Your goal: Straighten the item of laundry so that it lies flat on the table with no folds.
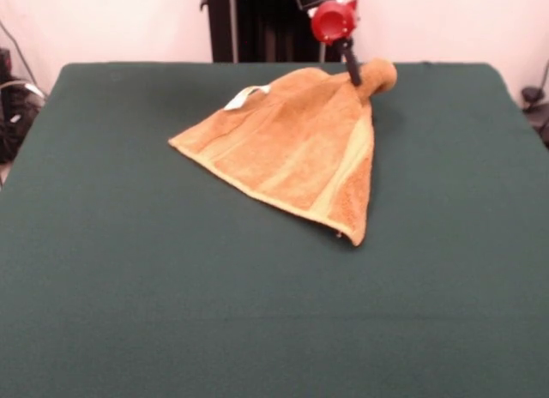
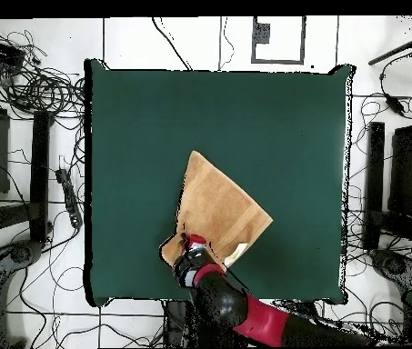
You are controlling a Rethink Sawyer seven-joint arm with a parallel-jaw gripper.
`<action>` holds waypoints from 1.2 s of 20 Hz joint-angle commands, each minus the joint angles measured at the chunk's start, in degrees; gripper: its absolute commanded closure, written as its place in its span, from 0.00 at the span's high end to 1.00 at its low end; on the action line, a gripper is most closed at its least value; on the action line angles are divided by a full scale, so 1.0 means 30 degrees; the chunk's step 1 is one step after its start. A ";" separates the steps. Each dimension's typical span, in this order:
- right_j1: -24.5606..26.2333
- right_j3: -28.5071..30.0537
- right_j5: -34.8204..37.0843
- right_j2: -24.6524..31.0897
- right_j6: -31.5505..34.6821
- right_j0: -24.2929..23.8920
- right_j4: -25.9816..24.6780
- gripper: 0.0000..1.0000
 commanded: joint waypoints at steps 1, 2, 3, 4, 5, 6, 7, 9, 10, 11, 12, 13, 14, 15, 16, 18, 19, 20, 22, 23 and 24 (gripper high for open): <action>0.2380 0.0232 -0.2137 0.1069 0.4890 0.0311 -0.1167 0.00; 0.2676 0.0193 -0.2509 0.0619 0.4745 0.0332 -0.1477 0.00; 0.2990 0.0155 -0.2925 0.0180 0.4562 0.0336 -0.1892 0.00; 0.3161 0.0100 -0.3036 -0.0297 0.4234 0.0233 -0.2221 0.00; 0.3187 0.0079 -0.3318 -0.0890 0.3967 0.0371 -0.2423 0.00; 0.3031 0.0026 -0.3577 -0.1658 0.3671 0.0629 -0.2467 0.00; 0.2973 -0.0027 -0.4021 -0.2393 0.3484 0.0935 -0.2545 0.00; 0.3393 -0.0247 -0.4779 -0.3296 0.3347 0.1115 -0.3005 0.00; 0.3268 -0.0293 -0.5218 -0.3915 0.3279 0.1573 -0.2904 0.00; 0.2995 -0.0285 -0.6025 -0.4824 0.3185 0.2186 -0.2726 0.00; 0.2804 -0.0354 -0.6673 -0.5657 0.3129 0.2750 -0.2410 0.00; 0.2728 -0.0337 -0.7083 -0.6362 0.3171 0.3192 -0.2041 0.00; 0.2572 -0.0376 -0.7185 -0.6987 0.3109 0.3615 -0.1525 0.00; 0.2488 -0.0385 -0.7315 -0.7554 0.3063 0.3984 -0.1110 0.00; 0.2460 -0.0436 -0.7134 -0.7875 0.3032 0.4110 -0.0843 0.00; 0.2464 -0.0583 -0.6801 -0.8247 0.2891 0.4082 -0.0769 0.00; 0.2555 -0.0660 -0.6635 -0.8352 0.2841 0.3989 -0.0930 0.00; 0.2426 -0.0854 -0.6057 -0.8379 0.2618 0.3676 -0.1032 0.00; 0.2372 -0.1100 -0.5363 -0.8468 0.2449 0.3269 -0.1316 0.00; 0.2387 -0.1153 -0.5252 -0.8502 0.2456 0.3240 -0.1343 0.00; 0.2402 -0.1206 -0.5141 -0.8535 0.2464 0.3212 -0.1369 0.00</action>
